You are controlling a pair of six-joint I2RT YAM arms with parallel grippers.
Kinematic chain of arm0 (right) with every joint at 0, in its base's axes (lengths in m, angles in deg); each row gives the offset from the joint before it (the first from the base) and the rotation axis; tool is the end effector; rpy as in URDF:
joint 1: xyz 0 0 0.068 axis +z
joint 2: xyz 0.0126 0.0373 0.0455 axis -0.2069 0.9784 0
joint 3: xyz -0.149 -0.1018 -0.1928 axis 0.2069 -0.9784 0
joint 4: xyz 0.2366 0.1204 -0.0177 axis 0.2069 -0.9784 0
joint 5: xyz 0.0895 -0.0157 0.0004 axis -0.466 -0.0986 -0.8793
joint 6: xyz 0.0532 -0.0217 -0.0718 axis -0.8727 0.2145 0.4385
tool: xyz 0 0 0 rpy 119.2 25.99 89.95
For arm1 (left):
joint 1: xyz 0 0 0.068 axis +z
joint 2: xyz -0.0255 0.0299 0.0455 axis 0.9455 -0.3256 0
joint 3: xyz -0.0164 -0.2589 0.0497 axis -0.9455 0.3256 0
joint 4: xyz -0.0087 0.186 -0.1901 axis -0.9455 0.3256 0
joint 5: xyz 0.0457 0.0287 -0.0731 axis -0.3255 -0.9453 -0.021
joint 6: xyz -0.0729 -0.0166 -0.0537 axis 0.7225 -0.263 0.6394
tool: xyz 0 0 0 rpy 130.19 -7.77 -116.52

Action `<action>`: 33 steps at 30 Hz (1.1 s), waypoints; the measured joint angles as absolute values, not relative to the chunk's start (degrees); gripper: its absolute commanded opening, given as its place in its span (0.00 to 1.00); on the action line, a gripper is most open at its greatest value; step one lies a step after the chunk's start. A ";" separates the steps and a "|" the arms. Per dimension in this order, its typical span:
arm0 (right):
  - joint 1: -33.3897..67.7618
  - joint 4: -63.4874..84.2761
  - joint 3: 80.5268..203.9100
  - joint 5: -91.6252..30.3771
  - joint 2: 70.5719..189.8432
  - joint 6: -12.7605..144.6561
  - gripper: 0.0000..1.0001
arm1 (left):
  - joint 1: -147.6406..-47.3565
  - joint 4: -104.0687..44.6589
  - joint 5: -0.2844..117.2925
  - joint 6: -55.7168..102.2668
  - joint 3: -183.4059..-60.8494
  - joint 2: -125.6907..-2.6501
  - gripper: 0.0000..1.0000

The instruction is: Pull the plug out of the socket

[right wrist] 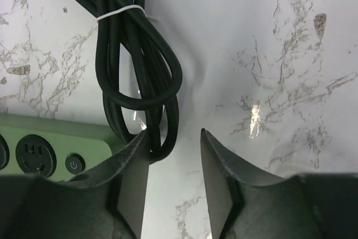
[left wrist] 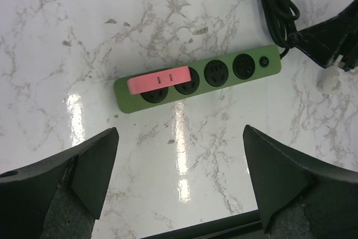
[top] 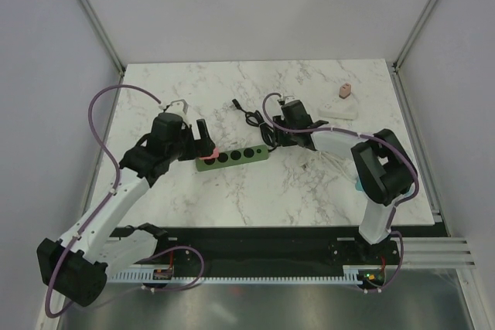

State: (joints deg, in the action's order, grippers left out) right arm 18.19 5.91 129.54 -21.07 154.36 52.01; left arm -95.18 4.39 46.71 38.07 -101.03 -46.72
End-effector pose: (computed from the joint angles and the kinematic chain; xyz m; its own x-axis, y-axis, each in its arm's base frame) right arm 0.3631 0.2077 0.1207 -0.7657 -0.0350 -0.6422 -0.2255 0.9498 0.2171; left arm 0.2409 -0.1026 0.2610 -0.6751 -0.1829 -0.7147 0.0727 0.9476 -0.3112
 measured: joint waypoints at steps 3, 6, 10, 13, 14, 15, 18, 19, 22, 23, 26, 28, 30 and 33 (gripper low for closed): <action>17.77 5.12 128.56 -21.68 152.67 51.92 0.63 | -95.18 7.82 43.85 38.22 -102.40 -46.65 1.00; 17.60 3.94 127.25 -22.03 149.50 51.94 0.68 | -95.18 9.81 42.43 38.22 -103.23 -47.44 1.00; 17.60 2.00 125.91 -22.34 143.71 52.01 0.74 | -95.25 11.42 41.84 38.22 -104.46 -50.83 1.00; 17.60 0.84 125.50 -24.55 140.00 51.99 0.94 | -95.56 12.23 40.88 38.22 -106.14 -55.26 1.00; 17.60 0.84 125.22 -25.86 138.99 51.64 0.98 | -95.77 12.91 40.20 38.20 -107.37 -57.95 1.00; 17.60 0.84 124.84 -27.08 138.12 51.31 0.98 | -95.97 12.98 39.98 38.22 -107.82 -59.02 1.00; 17.60 3.24 121.98 -31.61 136.15 49.04 0.98 | -97.28 13.68 38.25 38.28 -110.75 -64.68 1.00; 17.60 4.05 120.76 -33.16 135.87 48.36 0.98 | -97.89 13.72 37.77 38.44 -111.54 -66.30 1.00; 17.64 4.86 118.75 -36.44 136.67 46.37 0.98 | -99.84 13.98 35.61 39.38 -112.83 -69.51 1.00; 17.75 5.06 118.55 -37.53 137.48 45.87 0.98 | -100.47 14.11 34.78 39.73 -113.14 -70.41 1.00; 18.30 5.51 118.53 -39.32 139.17 45.26 0.98 | -101.78 14.42 32.75 40.69 -113.92 -72.88 1.00; 18.87 5.78 118.53 -39.71 139.28 45.02 0.98 | -102.29 14.42 31.81 41.04 -114.43 -74.41 1.00; 19.59 6.63 118.53 -39.87 139.25 44.95 0.98 | -102.40 14.51 30.91 41.19 -114.69 -75.53 1.00; 20.55 7.11 118.53 -39.91 139.25 44.91 0.98 | -102.37 14.57 30.19 41.21 -114.82 -76.64 1.00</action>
State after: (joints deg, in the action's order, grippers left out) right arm 20.55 7.11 118.53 -39.91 139.25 44.91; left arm -102.37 14.57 30.19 41.21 -114.82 -76.64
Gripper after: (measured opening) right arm 0.982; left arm 0.994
